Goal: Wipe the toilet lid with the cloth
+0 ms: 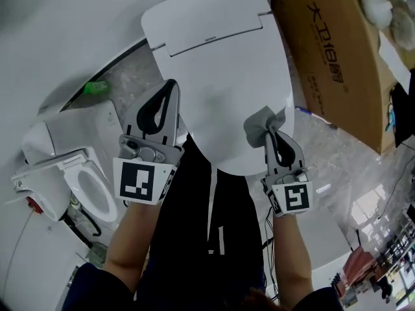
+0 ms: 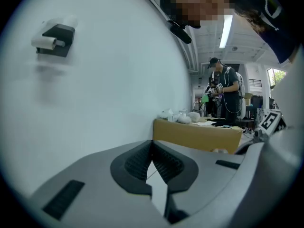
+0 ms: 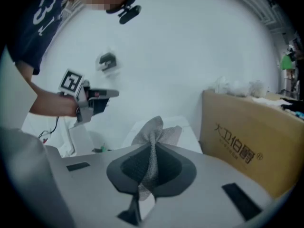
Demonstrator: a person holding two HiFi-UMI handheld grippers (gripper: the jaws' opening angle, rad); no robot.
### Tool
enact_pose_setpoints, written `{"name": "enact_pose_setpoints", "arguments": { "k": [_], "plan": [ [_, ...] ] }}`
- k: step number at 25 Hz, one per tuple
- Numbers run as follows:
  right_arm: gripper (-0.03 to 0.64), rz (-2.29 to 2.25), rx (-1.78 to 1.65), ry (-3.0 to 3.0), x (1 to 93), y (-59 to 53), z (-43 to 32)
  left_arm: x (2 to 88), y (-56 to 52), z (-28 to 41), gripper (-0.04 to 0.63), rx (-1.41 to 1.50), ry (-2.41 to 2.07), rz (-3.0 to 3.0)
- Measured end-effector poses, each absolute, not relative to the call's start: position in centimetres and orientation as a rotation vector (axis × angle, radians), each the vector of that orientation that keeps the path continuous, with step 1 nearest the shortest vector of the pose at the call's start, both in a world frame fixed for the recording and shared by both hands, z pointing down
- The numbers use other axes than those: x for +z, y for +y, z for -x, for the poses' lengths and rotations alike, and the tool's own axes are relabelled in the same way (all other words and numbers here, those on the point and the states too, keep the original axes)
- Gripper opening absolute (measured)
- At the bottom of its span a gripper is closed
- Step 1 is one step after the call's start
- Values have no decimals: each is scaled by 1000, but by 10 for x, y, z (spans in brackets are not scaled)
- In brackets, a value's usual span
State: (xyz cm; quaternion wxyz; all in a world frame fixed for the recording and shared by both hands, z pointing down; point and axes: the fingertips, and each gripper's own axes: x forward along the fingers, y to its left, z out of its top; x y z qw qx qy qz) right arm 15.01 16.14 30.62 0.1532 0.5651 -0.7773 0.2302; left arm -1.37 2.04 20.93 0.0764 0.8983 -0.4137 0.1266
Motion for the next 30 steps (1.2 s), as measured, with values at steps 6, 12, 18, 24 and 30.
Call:
{"name": "enact_pose_setpoints", "arguments": {
  "k": [6,12,18,24,30],
  "plan": [
    [35,-1834,391,-2325,124,115,-190,87,25,7,14,272,-1328,-2736],
    [35,-1912,112,-2391,-29,93,-212,-25,26,1,14,150,-1430,-2782],
    [34,-1912,-90,-2445,-136,108,-205,-101,57,0,14,70,-1456,-2804],
    [34,-1908,-209,-2474,-192,123,-196,-138,82,-3,14,36,-1462,-2865],
    [34,-1885,-263,-2480,-205,128,-195,-143,97,-11,14,47,-1456,-2894]
  ]
}}
